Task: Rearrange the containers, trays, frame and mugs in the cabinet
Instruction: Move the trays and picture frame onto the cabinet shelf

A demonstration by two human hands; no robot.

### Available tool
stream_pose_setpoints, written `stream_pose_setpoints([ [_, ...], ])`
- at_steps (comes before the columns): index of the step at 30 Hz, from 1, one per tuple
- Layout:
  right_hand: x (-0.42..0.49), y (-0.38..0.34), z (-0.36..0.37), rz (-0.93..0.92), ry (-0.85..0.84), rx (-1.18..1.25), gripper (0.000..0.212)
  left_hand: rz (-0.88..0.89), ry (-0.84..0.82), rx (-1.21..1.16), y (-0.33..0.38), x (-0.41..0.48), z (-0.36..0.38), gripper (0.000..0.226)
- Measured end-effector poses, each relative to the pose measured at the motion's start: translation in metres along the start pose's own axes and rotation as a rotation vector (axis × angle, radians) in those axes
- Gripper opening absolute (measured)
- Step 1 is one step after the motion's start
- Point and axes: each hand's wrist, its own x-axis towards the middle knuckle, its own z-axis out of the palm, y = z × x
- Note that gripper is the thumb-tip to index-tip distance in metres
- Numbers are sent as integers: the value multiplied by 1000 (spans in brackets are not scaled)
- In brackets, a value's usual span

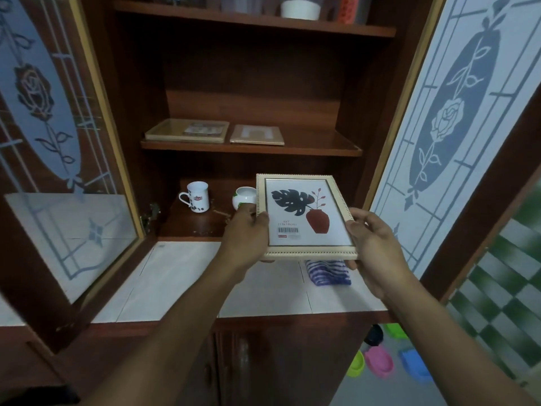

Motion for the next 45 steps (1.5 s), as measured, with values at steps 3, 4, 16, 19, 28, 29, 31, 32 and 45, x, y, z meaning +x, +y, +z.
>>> stream_pose_setpoints([
  [3, 21, -8, -3, 7, 5, -1, 24, 1, 19, 7, 8, 20, 7, 26],
  [4, 27, -12, -3, 4, 11, 3, 23, 4, 21, 14, 10, 27, 9, 22],
  [16, 125, -54, -3, -41, 18, -4, 22, 34, -37, 46, 53, 132, 29, 19],
  [19, 149, -67, -5, -31, 19, 22, 20, 35, -86, 77, 62, 163, 38, 35],
  [28, 236, -76, -5, 18, 60, 29, 29, 5, -67, 31, 81, 226, 64, 28],
  [29, 244, -76, -4, 32, 61, 32, 26, 5, -71, 31, 81, 233, 66, 29],
  [31, 253, -76, -1, 53, 57, 30, 21, 1, -58, 42, 81, 245, 68, 27],
  [32, 257, -77, 2, 58, 53, 19, 21, 3, -44, 44, 81, 249, 69, 26],
  [45, 307, -105, 17, 97, 192, -143, 20, 22, -224, 316, 106, 293, 61, 21],
])
